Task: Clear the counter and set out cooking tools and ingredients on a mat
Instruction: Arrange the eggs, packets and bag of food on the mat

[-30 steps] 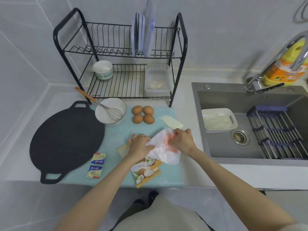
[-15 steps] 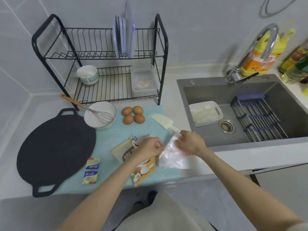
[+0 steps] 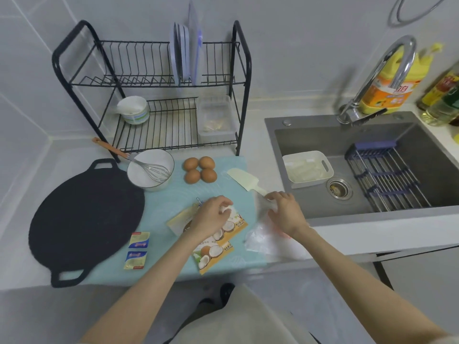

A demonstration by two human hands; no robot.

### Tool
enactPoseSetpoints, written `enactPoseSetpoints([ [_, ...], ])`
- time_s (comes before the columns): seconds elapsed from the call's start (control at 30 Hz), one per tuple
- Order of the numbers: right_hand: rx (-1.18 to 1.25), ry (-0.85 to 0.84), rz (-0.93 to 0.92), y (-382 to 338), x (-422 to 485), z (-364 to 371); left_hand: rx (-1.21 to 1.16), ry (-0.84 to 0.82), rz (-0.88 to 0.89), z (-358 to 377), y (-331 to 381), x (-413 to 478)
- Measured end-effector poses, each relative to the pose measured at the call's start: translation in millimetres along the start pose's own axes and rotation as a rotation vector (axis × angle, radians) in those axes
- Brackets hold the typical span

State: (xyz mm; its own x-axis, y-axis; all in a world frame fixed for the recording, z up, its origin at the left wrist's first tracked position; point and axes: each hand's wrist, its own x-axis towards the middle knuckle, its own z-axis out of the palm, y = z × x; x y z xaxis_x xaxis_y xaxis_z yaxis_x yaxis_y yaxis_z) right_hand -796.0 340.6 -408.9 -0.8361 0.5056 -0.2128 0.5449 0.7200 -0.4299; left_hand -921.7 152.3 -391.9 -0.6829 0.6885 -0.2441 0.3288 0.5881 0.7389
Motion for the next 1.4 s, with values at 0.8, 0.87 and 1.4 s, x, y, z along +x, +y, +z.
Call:
enactPoseSetpoints([
  [0.8, 0.261, -0.283, 0.276, -99, 30, 51, -0.939, 0.149, -0.805, -12, -68, -64],
  [0.87, 0.27, -0.304, 0.248, -99, 31, 49, -0.972, 0.136, -0.803, -10, -66, -61],
  [1.4, 0.723, -0.192, 0.397, -85, 27, 42, -0.673, 0.286, -0.647, -59, -86, -25],
])
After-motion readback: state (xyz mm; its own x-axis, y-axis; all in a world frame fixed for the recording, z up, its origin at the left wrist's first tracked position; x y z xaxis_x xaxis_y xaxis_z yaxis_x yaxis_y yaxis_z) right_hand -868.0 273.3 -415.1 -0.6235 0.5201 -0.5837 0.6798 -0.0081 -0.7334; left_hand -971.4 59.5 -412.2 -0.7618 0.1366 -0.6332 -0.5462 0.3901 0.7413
